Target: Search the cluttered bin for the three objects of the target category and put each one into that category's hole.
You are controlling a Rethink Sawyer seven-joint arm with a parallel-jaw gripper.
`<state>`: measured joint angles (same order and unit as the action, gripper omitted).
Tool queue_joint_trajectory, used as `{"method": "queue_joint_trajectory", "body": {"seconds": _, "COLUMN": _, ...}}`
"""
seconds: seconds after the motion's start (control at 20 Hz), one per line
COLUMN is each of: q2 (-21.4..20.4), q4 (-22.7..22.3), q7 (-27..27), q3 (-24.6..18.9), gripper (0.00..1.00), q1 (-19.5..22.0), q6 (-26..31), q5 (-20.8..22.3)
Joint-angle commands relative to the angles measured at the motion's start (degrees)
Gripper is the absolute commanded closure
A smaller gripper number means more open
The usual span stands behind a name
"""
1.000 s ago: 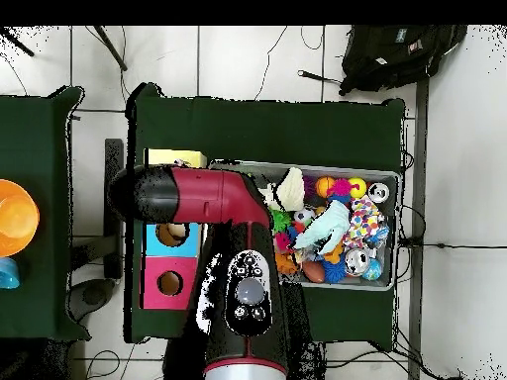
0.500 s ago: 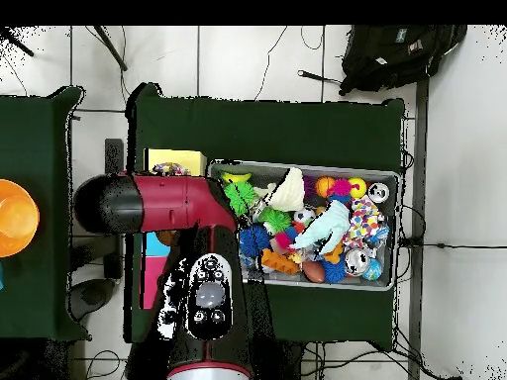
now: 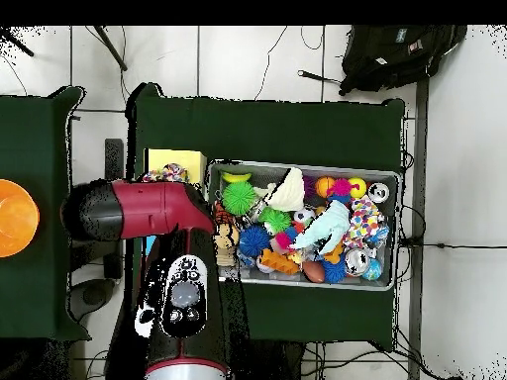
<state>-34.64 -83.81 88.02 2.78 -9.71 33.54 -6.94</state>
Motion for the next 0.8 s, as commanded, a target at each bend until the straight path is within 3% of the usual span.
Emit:
{"method": "queue_joint_trajectory", "body": {"seconds": 0.05, "q2": 3.9, "q4": -0.9, "q7": 13.3, "q3": -1.3, "gripper": 1.0, "q1": 2.2, "q6": -3.6, "q5": -1.8}}
{"method": "queue_joint_trajectory", "body": {"seconds": 0.3, "q2": 4.3, "q4": -0.5, "q7": 12.3, "q3": -1.4, "gripper": 1.0, "q1": 2.8, "q6": -5.1, "q5": -1.1}}
{"method": "queue_joint_trajectory", "body": {"seconds": 0.8, "q2": 4.5, "q4": 1.6, "q7": 7.0, "q3": -2.3, "gripper": 1.0, "q1": 6.4, "q6": -2.3, "q5": 0.6}}
